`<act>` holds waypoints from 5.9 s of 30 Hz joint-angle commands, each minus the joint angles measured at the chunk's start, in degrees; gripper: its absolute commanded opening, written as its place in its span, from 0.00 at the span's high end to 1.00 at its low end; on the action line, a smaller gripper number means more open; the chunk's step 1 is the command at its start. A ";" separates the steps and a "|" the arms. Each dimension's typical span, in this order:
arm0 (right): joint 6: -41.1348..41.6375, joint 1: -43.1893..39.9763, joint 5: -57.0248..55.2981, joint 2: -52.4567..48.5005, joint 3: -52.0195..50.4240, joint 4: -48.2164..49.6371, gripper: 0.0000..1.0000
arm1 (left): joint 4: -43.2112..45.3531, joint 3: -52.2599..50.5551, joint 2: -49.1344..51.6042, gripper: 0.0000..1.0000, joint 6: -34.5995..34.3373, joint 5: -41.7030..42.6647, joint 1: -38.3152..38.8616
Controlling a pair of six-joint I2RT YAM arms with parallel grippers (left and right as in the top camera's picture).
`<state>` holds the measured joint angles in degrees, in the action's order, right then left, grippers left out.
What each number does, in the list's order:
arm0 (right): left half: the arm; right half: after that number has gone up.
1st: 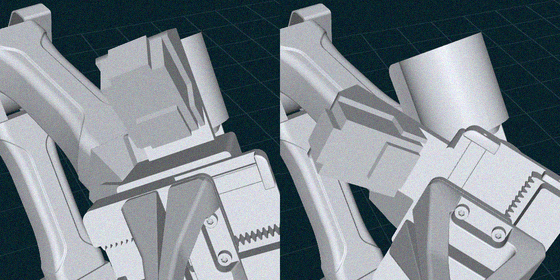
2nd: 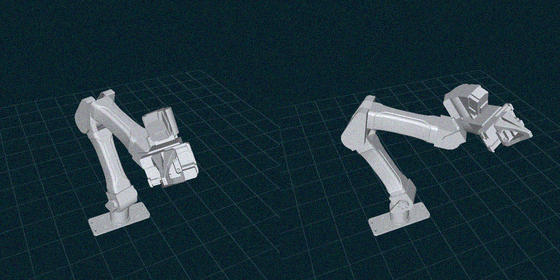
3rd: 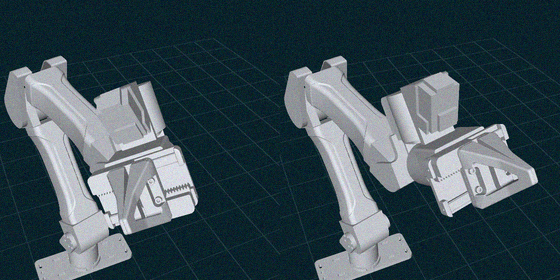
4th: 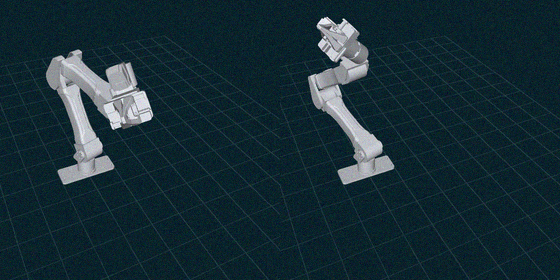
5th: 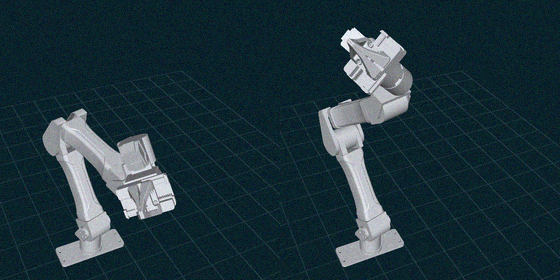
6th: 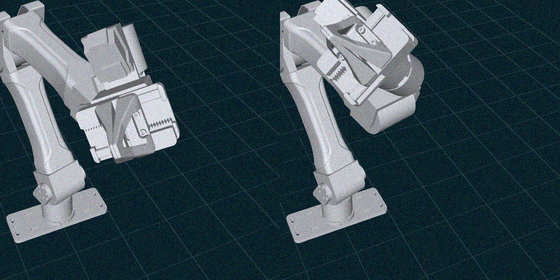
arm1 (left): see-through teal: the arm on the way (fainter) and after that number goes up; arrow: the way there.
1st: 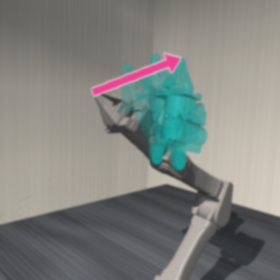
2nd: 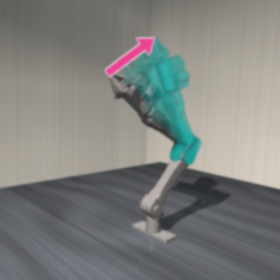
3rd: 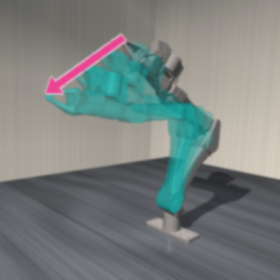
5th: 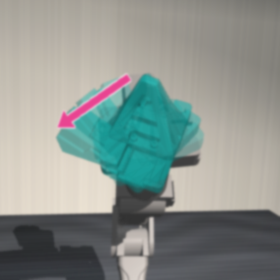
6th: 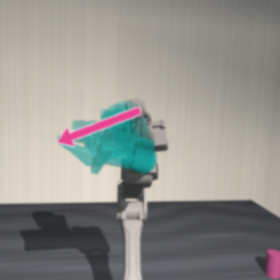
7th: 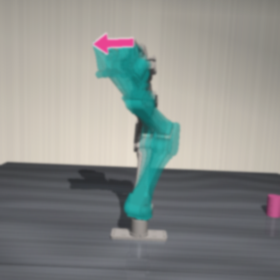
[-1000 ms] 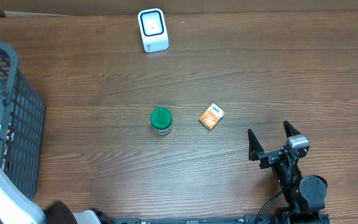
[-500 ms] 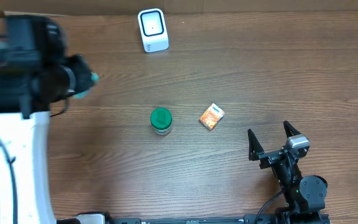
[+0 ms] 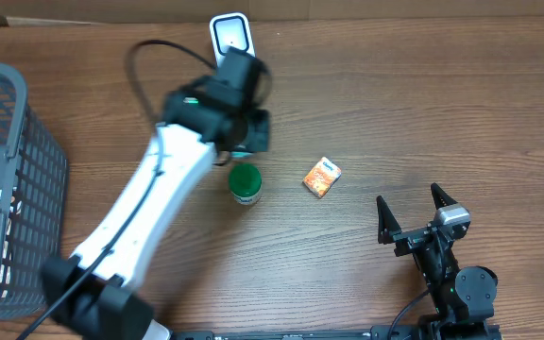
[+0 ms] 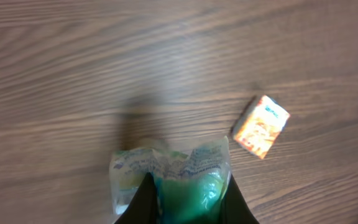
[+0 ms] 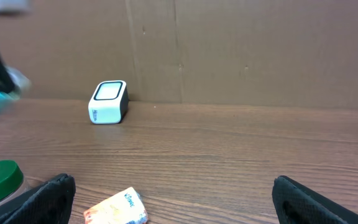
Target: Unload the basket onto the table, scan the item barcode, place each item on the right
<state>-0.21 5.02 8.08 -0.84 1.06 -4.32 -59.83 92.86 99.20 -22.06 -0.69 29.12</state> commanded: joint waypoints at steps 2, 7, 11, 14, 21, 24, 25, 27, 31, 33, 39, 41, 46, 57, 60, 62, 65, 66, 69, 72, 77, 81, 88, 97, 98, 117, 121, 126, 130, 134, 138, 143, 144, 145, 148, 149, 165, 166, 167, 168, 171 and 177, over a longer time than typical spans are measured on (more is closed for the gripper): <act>-0.28 0.44 -0.50 0.61 -0.61 0.15 0.00 | 1.27 -0.59 6.19 0.96 0.24 -3.91 4.31; -0.28 0.44 -0.52 0.61 -0.61 0.15 0.00 | 1.36 -0.59 12.39 0.96 0.22 -3.96 6.97; -0.28 0.44 -0.50 0.61 -0.61 0.15 0.00 | 1.99 -0.59 15.30 0.96 0.20 -3.74 7.56; -0.28 0.44 -0.50 0.61 -0.61 0.15 0.00 | 2.75 -0.59 16.17 0.95 0.20 -3.72 7.67; -0.28 0.44 -0.50 0.61 -0.61 0.15 0.00 | 4.85 -0.57 16.20 0.91 0.20 -3.52 7.67; -0.28 0.44 -0.50 0.61 -0.61 0.15 0.00 | 4.90 -0.59 16.20 0.89 0.20 -3.08 7.67; -0.28 0.44 -0.52 0.61 -0.61 0.15 0.00 | 4.98 -0.59 16.20 0.88 0.20 -3.04 7.67; -0.28 0.44 -0.50 0.61 -0.61 0.15 0.00 | 5.31 -0.59 16.26 0.88 0.20 -2.67 7.67; -0.28 0.44 -0.50 0.61 -0.61 0.15 0.00 | 5.70 -0.76 16.31 0.84 0.17 -2.27 7.67; -0.28 0.44 -0.50 0.61 -0.61 0.15 0.00 | 5.75 -0.85 16.31 0.76 0.15 -2.25 7.67; -0.28 0.44 -0.52 0.61 -0.61 0.15 0.00 | 5.90 -0.87 16.46 0.52 0.15 -2.25 7.67; -0.28 0.44 -0.52 0.61 -0.61 0.15 0.00 | 5.88 -0.87 16.46 0.48 0.15 -2.25 7.67; -0.28 0.44 -0.50 0.61 -0.61 0.15 0.00 | 5.88 -0.87 16.57 0.47 0.17 -2.25 7.67; -0.28 0.44 -0.50 0.44 -0.61 0.15 0.00 | 6.43 -0.85 16.55 0.53 0.24 -2.67 7.65; -0.28 0.44 -0.52 0.44 -0.61 0.15 0.00 | 5.46 1.16 16.26 0.53 0.24 -4.13 6.84; -0.28 0.44 -0.50 0.44 -0.61 0.15 0.00 | 2.75 4.44 16.02 0.52 0.28 -4.90 5.95; -0.28 0.44 -0.50 0.44 -0.61 0.15 0.00 | -3.98 12.68 15.72 0.51 1.20 -6.64 3.91; -0.28 0.44 -0.50 0.46 -0.61 0.15 0.00 | -6.62 16.11 15.41 0.50 1.33 -7.17 3.06; -0.28 0.44 -0.50 0.44 -0.61 0.15 0.00 | -14.23 26.80 14.80 0.50 1.33 -8.48 0.33; -0.28 0.44 -0.50 0.46 -0.61 0.15 0.00 | -20.94 37.83 14.29 0.47 1.33 -9.49 -2.78; -0.28 0.44 -0.50 0.44 -0.61 0.15 0.00 | -30.45 55.84 12.72 0.37 1.29 -9.86 -10.08; -0.26 0.44 -0.50 0.44 -0.61 0.15 0.00 | -35.87 66.05 10.38 0.31 1.18 -9.79 -18.67; -0.28 0.44 -0.50 0.44 -0.61 0.15 0.00 | -36.96 68.94 4.26 0.26 0.17 -8.85 -37.16; -0.28 0.44 -0.50 0.44 -0.61 0.15 0.00 | -36.96 63.06 3.52 0.34 -0.70 -6.80 -60.61; -0.28 0.44 -0.50 0.44 -0.61 0.15 0.00 | -36.96 61.16 3.52 0.34 -1.18 -6.78 -62.29; -0.28 0.44 -0.50 0.46 -0.61 0.15 0.00 | -26.71 17.59 3.52 0.34 -0.94 -12.85 -78.66; -0.28 0.44 -0.50 0.44 -0.61 0.15 0.00 | -22.32 11.82 3.52 0.34 2.08 -12.87 -79.54; -0.28 0.44 -0.52 0.44 -0.61 0.15 0.00 | -17.77 6.93 3.54 0.34 5.84 -12.50 -79.84; -0.28 0.44 -0.50 0.44 -0.61 0.15 0.00 | -15.87 3.48 3.54 0.35 6.88 -13.05 -79.89; -0.28 0.44 -0.50 0.44 -0.61 0.15 0.00 | -13.44 -0.04 3.54 0.33 6.99 -13.49 -80.13; -0.28 0.44 -0.52 0.44 -0.61 0.15 0.00 | -10.73 -3.06 3.54 0.25 8.02 -13.49 -80.43; -0.28 0.44 -0.50 0.44 -0.61 0.15 0.00 | -8.20 -5.64 3.54 0.10 11.02 -13.46 -80.59; -0.28 0.44 -0.50 0.44 -0.61 0.15 0.00 | -7.30 -6.12 3.58 0.09 12.07 -13.44 -80.59; -0.28 0.44 -0.50 0.44 -0.61 0.15 0.00 | -6.62 -6.47 3.65 0.07 12.94 -13.44 -80.59; -0.28 0.44 -0.50 0.44 -0.61 0.15 0.00 | -4.35 -7.52 4.22 0.03 16.48 -13.44 -80.59; -0.28 0.44 -0.50 0.44 -0.61 0.15 0.00 | -4.04 -7.74 4.42 0.04 17.75 -13.35 -80.59; -0.28 0.44 -0.50 0.44 -0.61 0.15 0.00 | 5.05 -8.39 9.07 0.06 22.49 -17.44 -81.68; -0.28 0.44 -0.50 0.44 -0.61 0.15 0.00 | 6.29 -8.39 9.22 0.06 23.82 -16.46 -81.66; -0.28 0.44 -0.52 0.44 -0.61 0.15 0.00 | 7.39 -8.39 9.57 0.08 26.14 -14.64 -81.66; -0.28 0.44 -0.50 0.46 -0.61 0.15 0.00 | 8.22 -8.39 10.05 0.09 27.85 -12.92 -81.66; -0.28 0.44 -0.52 0.44 -0.61 0.15 0.00 | 9.01 -8.39 11.98 0.10 29.83 -11.50 -81.66; -0.28 0.44 -0.50 0.44 -0.61 0.15 0.00 | 8.68 -8.39 16.63 0.13 30.25 -11.54 -81.61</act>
<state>-0.25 5.02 8.08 -0.84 1.06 -4.32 -50.74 84.58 113.51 6.33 -13.91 -52.27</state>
